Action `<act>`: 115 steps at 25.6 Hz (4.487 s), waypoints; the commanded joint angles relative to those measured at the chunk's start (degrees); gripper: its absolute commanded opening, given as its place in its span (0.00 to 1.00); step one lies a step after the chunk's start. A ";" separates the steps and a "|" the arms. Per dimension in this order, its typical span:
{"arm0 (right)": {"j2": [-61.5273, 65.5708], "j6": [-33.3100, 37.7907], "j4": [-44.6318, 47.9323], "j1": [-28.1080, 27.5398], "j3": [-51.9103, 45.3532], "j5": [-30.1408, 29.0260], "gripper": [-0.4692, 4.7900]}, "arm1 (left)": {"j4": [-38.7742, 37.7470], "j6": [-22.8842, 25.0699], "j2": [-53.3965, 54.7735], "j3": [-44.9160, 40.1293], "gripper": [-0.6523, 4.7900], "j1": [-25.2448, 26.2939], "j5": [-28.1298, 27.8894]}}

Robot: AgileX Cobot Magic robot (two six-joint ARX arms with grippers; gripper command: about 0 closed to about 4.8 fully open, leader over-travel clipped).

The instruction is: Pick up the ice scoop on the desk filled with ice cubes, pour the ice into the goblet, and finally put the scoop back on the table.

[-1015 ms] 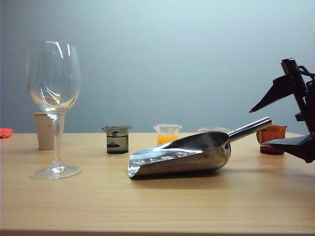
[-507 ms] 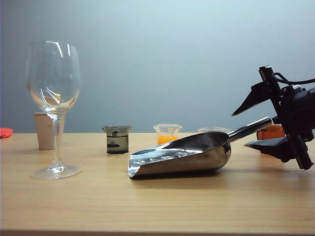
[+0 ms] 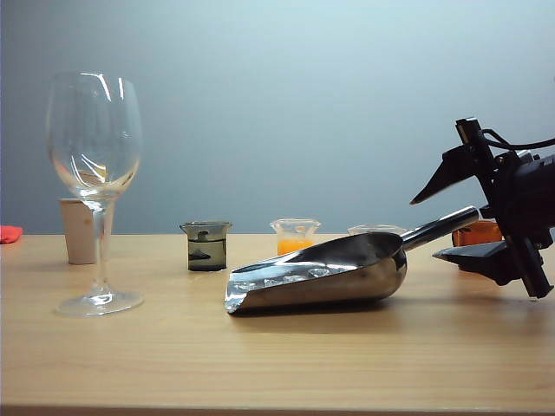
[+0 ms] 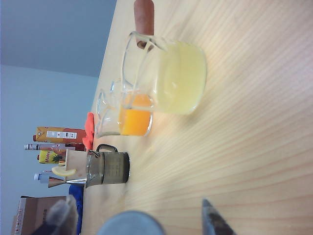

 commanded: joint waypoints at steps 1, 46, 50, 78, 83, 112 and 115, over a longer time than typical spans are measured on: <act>-0.09 -0.35 1.07 0.04 0.13 -0.07 0.70 | -2.16 0.70 -0.09 0.22 0.11 -0.02 2.56; -0.09 -1.77 -0.94 4.33 0.11 6.80 0.08 | -6.38 0.81 -0.20 0.22 0.11 -0.02 10.80; -0.09 3.32 -0.94 4.31 0.11 6.80 0.08 | -6.38 0.81 -0.22 0.22 0.11 -0.02 10.80; -0.15 21.18 9.99 4.24 0.15 0.13 0.08 | -6.80 0.79 -0.22 0.22 0.11 -0.02 10.58; -1.75 22.84 10.56 4.24 0.39 0.46 0.08 | -6.78 0.79 -0.22 0.22 0.11 -0.02 10.49; -13.11 21.73 -34.23 5.11 32.48 -2.05 0.08 | -6.78 0.79 -0.22 0.22 0.11 0.00 10.21; -13.07 22.01 -34.18 6.82 33.59 -1.92 0.08 | -6.80 0.79 -0.22 0.22 0.11 0.00 10.21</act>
